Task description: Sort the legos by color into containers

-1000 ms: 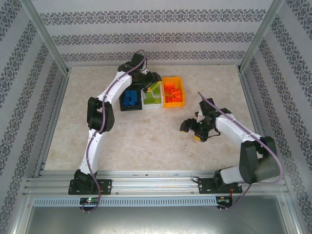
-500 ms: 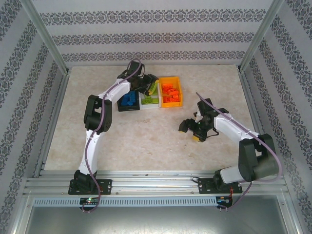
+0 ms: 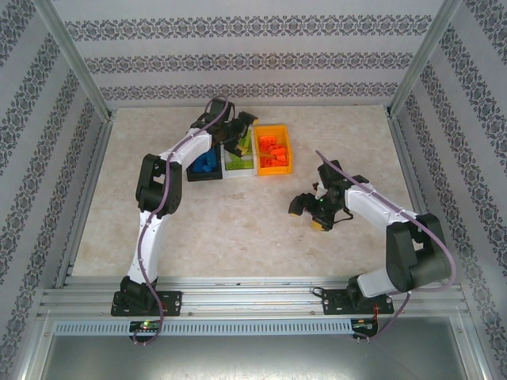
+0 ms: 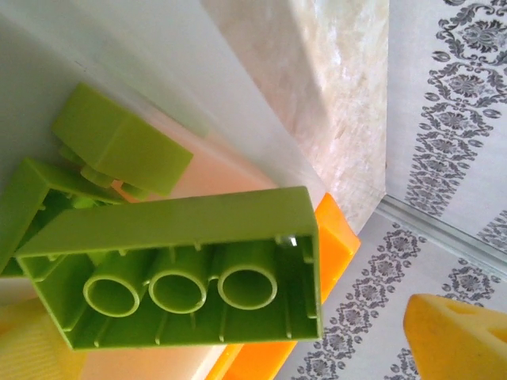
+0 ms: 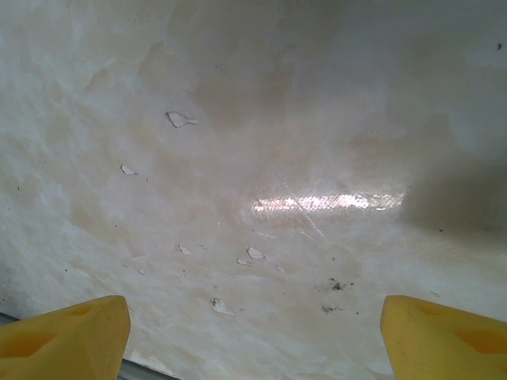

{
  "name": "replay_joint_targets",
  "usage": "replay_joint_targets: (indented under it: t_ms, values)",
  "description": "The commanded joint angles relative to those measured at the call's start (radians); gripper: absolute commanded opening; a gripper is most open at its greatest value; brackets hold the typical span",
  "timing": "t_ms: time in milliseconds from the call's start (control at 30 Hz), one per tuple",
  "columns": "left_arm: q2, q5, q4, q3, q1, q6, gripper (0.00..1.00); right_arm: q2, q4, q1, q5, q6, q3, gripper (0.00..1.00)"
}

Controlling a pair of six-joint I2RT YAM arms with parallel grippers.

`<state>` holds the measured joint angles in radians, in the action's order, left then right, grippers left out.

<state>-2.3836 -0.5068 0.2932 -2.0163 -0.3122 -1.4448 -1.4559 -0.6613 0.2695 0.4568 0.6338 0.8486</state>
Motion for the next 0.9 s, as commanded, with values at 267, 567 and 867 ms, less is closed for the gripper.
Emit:
replay_joint_targets:
  t_ms: [267,567,867]
  values:
    - [0.096,0.038,0.120,-0.024,-0.004,0.085,1.00,-0.012,0.002,0.040,-0.026,0.017,0.042,0.84]
    - [0.181,0.072,0.287,-0.121,-0.026,0.194,1.00,-0.012,0.000,0.059,-0.035,0.018,0.065,0.86]
    - [0.339,0.090,0.353,-0.084,-0.052,0.274,1.00,-0.043,0.001,0.077,-0.034,0.012,0.110,0.87]
